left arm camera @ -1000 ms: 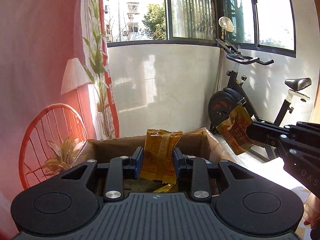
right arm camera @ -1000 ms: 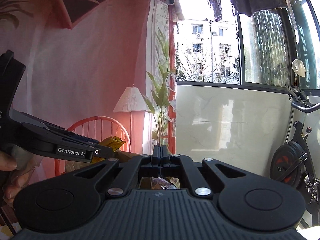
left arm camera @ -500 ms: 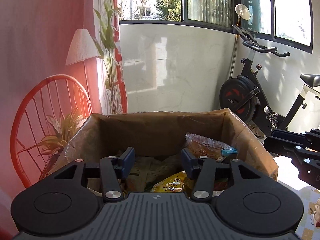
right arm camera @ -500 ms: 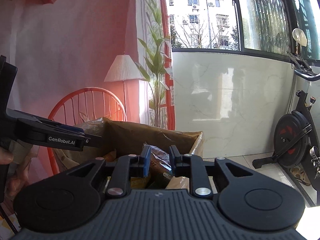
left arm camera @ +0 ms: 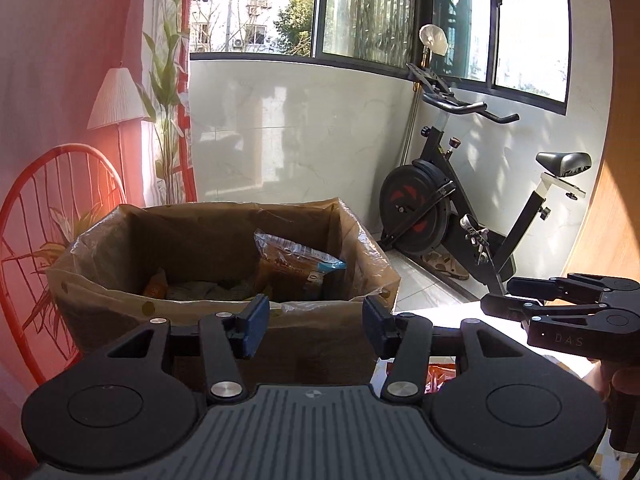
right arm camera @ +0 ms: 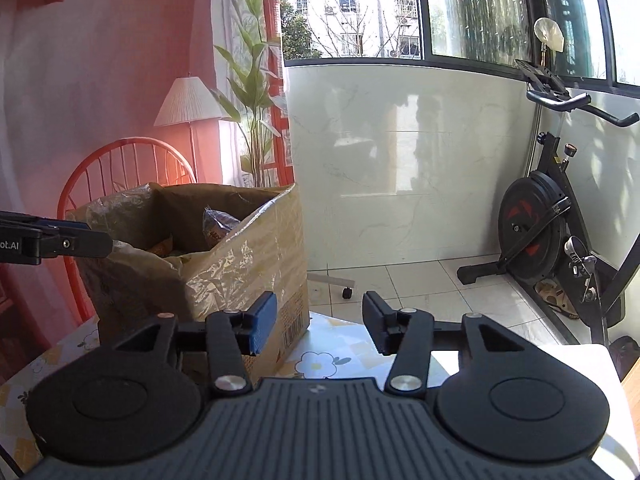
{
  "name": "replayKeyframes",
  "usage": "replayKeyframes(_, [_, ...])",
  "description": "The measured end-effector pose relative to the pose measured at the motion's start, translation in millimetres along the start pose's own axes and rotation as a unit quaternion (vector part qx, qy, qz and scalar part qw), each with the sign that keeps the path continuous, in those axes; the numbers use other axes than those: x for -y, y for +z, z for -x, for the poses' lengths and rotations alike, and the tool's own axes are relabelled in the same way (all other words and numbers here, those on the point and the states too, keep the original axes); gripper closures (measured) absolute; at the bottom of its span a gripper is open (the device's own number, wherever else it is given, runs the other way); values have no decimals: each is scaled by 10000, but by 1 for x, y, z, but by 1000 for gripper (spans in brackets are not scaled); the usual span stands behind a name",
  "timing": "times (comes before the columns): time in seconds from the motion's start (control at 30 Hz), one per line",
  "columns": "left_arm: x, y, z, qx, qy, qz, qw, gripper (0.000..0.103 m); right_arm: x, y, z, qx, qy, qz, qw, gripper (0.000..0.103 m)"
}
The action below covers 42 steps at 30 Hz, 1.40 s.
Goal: Organize snacks
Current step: 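Move both open grippers to the orange chip bag on the table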
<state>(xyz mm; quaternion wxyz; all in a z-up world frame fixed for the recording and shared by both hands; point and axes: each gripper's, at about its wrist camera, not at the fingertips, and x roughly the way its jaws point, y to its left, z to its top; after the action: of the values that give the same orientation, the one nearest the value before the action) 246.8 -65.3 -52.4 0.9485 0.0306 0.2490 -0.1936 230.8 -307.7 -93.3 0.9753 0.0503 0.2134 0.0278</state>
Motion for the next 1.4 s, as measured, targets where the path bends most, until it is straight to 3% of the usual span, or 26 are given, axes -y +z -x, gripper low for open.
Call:
replayKeyframes(0.4, [40,-54,-18,-445,-233,12,9987,49,17,-45,18,-424,-33,47,9991,43])
replayKeyframes(1.2, [59,-84,-69,-978,-474,4,9941,49,43,-81,3,-827,-60,9,9966,41])
replayKeyframes(1.4, [67,-88,-87,-1119,-535,-81,9922,49,57,-93,-10,-989,-41,-312,9946,41])
